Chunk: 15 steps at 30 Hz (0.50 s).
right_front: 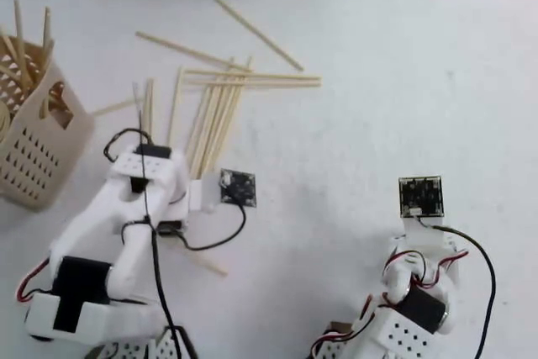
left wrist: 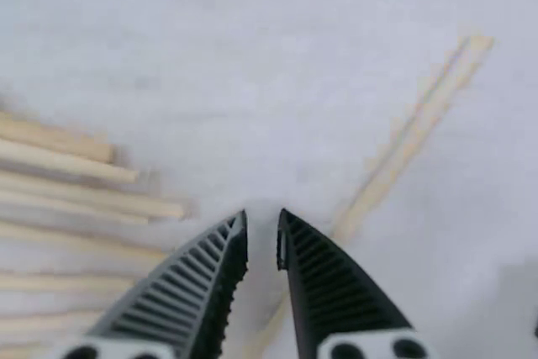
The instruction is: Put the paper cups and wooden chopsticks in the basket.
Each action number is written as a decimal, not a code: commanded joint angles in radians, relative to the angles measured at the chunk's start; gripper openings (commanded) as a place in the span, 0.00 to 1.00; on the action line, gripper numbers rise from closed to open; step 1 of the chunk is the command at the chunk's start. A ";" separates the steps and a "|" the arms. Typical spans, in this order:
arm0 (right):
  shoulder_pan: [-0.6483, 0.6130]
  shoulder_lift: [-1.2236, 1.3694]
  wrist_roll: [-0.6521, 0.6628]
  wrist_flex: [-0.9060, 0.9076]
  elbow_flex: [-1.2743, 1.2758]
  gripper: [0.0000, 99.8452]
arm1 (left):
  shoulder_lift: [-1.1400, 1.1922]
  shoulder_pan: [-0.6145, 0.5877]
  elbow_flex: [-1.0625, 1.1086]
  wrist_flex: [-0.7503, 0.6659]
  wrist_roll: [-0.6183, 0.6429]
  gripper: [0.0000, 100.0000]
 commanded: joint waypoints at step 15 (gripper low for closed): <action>0.010 -0.001 -0.002 -0.002 0.009 0.04 | -0.239 -0.008 0.031 0.184 -0.078 0.12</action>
